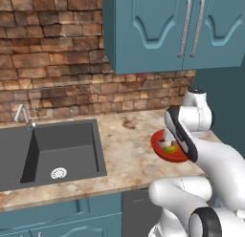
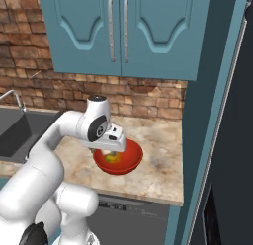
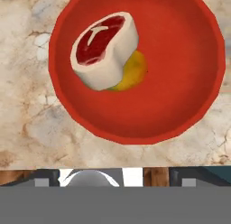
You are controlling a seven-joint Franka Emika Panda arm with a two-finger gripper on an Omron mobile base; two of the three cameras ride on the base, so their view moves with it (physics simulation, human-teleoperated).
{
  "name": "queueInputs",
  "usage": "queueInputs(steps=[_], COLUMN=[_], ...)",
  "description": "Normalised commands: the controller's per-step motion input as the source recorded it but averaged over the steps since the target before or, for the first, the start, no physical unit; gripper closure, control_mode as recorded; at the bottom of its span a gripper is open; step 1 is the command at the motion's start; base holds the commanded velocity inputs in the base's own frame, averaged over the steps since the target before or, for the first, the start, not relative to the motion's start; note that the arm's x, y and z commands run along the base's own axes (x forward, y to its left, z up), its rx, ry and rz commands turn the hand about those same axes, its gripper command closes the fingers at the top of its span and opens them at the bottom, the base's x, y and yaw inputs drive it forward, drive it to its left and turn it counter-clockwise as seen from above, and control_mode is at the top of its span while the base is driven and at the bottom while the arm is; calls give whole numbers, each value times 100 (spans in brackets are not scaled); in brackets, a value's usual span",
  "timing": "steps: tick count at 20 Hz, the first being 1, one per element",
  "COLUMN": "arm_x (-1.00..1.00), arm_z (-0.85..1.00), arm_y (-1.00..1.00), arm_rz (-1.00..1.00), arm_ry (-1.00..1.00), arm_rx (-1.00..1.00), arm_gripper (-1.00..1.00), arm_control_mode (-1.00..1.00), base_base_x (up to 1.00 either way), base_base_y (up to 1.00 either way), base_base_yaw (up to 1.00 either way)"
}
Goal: Take the steak, mango, and lime from the freezer and place them in the bowl on the counter.
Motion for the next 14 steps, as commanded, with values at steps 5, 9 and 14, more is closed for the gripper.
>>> queueInputs(steps=[5,9,14], arm_x=[-59,-63,-80], arm_z=[69,66,61], arm_y=[0,0,2], arm_rz=[0,0,0], arm_ry=[0,0,0], arm_rx=[0,0,0], arm_gripper=[-100,-100,-100], arm_control_mode=[-100,-100,-100], base_base_x=[0,0,0], base_base_y=[0,0,0], base_base_yaw=[0,0,0])
